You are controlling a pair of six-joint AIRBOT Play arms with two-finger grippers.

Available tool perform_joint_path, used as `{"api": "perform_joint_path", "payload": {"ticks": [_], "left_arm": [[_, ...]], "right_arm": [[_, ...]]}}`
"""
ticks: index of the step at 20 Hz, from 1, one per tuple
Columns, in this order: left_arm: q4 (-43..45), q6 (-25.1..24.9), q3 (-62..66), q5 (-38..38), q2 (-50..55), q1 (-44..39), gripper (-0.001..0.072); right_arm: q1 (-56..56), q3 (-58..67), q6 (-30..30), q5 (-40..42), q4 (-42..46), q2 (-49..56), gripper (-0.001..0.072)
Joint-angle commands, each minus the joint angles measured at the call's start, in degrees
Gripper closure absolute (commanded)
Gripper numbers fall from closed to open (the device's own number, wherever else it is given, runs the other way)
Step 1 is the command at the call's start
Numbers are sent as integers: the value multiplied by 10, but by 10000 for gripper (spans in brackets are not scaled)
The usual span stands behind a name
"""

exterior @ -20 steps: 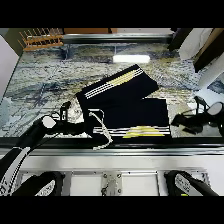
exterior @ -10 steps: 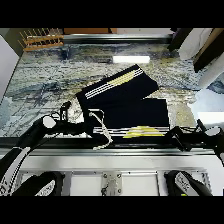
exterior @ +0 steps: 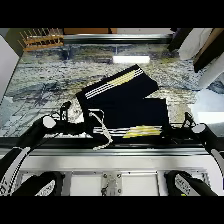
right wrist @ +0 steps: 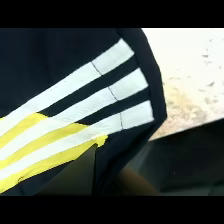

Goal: Fold the clothes and pants, and hang the long-sleeved shirts on hangers.

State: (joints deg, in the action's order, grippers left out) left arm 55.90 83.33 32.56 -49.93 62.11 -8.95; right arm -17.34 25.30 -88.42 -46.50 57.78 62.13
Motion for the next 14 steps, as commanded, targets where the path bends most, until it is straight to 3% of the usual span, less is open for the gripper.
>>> {"api": "perform_joint_path", "payload": {"ticks": [1, 7, 14], "left_arm": [[1, 0, 21, -7, -6, 0, 700], [-6, 9, 249, -25, -152, 0, 700], [-5, 67, 450, -12, -317, -65, 700]], "right_arm": [[13, 73, 17, -8, 20, -11, 711], [13, 421, 32, -108, 63, -79, 711], [14, 742, 32, -89, 61, -167, 711]]}}
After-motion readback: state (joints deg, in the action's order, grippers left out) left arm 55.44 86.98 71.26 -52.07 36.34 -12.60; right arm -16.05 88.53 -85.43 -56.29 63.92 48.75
